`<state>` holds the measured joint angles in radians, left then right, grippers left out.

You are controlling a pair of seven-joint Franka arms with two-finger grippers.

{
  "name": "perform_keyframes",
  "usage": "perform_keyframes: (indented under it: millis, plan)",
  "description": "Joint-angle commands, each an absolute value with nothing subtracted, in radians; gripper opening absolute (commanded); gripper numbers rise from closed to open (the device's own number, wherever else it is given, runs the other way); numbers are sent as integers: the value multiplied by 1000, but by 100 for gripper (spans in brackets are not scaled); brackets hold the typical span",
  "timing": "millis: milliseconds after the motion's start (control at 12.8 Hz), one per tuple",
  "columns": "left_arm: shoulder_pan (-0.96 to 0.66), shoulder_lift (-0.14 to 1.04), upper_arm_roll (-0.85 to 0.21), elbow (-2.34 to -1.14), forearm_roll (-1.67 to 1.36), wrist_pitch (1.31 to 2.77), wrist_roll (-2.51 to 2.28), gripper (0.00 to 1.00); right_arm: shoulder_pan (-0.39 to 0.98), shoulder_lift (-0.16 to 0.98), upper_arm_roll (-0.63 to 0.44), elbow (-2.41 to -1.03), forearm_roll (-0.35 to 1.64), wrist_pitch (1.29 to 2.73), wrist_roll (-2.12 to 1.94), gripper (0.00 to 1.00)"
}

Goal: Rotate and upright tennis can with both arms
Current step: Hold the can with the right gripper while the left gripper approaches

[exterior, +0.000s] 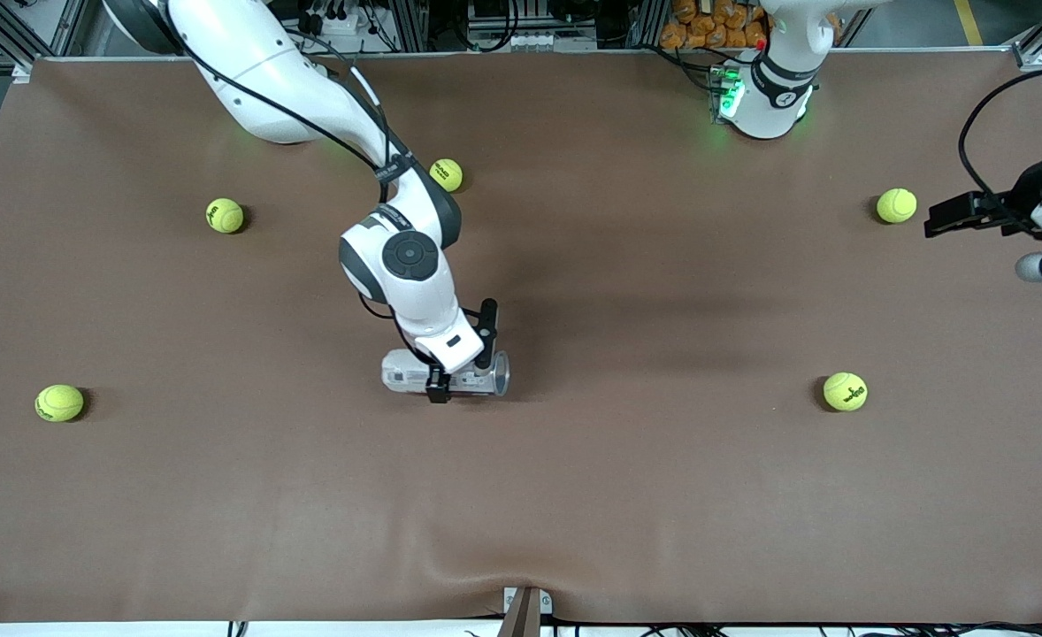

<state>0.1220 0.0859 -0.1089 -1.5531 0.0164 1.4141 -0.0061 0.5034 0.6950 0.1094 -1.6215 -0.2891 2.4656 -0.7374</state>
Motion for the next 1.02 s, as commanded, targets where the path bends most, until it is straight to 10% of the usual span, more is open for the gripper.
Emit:
perform_keyframes:
  millis: [0, 941]
  plan:
    - [147, 118, -115, -1584, -50, 1413, 8, 100, 538, 710, 103, -1629, -319, 2487, -741, 87]
    - [138, 414, -126, -1604, -610, 1558, -17, 100, 549, 654, 115, -1617, -206, 2365, -658, 100]
